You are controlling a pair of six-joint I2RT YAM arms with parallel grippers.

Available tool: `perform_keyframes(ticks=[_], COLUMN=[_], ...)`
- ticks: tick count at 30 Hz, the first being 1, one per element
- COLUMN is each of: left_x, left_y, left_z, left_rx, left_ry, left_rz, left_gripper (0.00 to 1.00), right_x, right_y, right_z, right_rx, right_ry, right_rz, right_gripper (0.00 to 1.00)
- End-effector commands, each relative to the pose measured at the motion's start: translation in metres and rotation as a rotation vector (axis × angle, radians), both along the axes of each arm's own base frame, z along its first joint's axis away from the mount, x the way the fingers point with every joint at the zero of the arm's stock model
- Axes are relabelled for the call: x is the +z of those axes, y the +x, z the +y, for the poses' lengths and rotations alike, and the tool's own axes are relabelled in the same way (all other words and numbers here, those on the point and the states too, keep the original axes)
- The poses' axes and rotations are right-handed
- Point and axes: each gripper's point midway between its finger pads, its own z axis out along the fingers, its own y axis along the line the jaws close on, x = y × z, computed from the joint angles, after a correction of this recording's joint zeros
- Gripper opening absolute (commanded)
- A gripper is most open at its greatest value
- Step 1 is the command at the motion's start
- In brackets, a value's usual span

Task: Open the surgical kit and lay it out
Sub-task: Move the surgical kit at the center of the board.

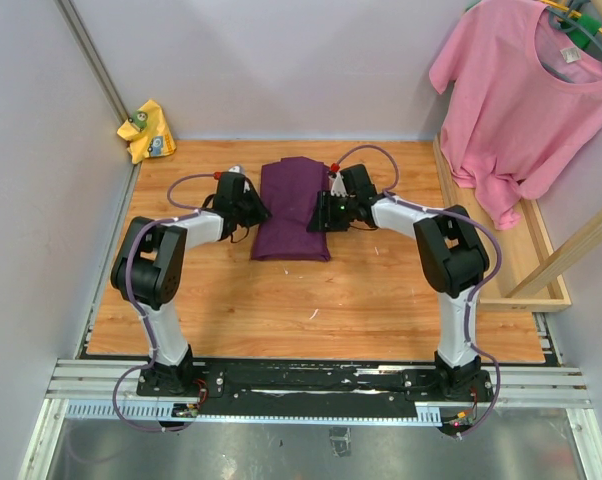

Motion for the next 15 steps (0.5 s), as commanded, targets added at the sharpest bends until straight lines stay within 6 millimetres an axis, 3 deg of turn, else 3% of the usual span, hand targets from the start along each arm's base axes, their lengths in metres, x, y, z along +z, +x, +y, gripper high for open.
perform_keyframes(ticks=[1,7,10,11,15], left_x=[0.014,0.04,0.058,0.064,0.086], left_y=[0.005,0.006,0.004,0.003,-0.005], left_z=[-0.013,-0.002,0.007,0.01,0.02], left_rx=[-0.058,-0.039,-0.018,-0.011,0.007], left_ry=[-0.061,-0.055,-0.013,0.0,0.033], left_rz=[-0.031,-0.09,-0.121,-0.13,-0.166], left_gripper=[0.28,0.49,0.53,0.54,0.59], right_x=[0.002,0.024,0.036,0.051,0.077], right_y=[0.01,0.007,0.005,0.004,-0.002], right_z=[0.006,-0.005,-0.006,-0.006,-0.011], right_rx=[0.022,0.019,0.022,0.025,0.02], right_ry=[0.034,0.067,0.083,0.094,0.108], right_rz=[-0.001,-0.023,-0.031,-0.053,-0.091], right_gripper=[0.49,0.59,0.65,0.66,0.78])
